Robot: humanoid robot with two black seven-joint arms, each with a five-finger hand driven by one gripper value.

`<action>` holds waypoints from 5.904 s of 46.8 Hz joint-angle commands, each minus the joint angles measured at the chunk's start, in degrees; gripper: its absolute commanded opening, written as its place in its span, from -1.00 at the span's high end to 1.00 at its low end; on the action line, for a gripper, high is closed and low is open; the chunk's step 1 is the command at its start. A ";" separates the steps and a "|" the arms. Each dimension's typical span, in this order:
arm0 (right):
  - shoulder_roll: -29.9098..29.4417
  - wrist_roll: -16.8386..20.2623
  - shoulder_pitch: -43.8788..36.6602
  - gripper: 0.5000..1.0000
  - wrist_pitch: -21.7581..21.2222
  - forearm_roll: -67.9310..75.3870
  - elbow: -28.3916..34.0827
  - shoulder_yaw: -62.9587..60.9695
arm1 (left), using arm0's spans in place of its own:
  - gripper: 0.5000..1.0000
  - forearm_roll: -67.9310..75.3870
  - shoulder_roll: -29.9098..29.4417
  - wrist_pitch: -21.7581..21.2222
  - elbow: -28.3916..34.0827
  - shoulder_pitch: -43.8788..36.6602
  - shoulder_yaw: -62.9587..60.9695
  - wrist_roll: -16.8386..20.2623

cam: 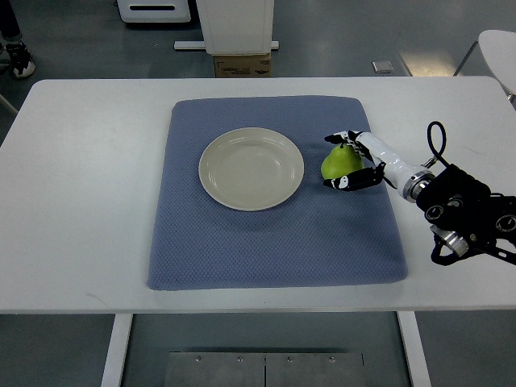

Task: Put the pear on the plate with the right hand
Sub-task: 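Close the right hand fingers around the green pear, then lift the pear with the right hand and swing it up, then lower the held pear onto the cream plate with the right hand, then open the right hand fingers to release the pear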

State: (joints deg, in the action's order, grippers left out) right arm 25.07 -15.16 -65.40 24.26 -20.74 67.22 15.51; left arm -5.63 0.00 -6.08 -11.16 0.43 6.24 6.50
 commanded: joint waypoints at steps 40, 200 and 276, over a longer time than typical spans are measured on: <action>-4.07 0.83 -1.05 -0.46 4.39 0.00 -3.41 4.79 | -1.00 0.00 0.00 0.02 0.00 0.01 0.00 0.01; -25.07 2.15 -18.54 1.00 0.78 14.50 -14.05 14.73 | -1.00 0.00 0.00 0.02 0.00 0.01 0.00 0.01; -25.07 1.27 -10.19 -1.00 1.58 14.33 -14.40 11.48 | -1.00 0.00 0.00 0.02 0.00 0.01 0.00 0.01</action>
State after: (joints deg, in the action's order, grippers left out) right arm 0.00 -13.91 -74.97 25.84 -6.41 51.92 27.35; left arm -5.62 0.00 -6.08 -11.17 0.44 6.24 6.50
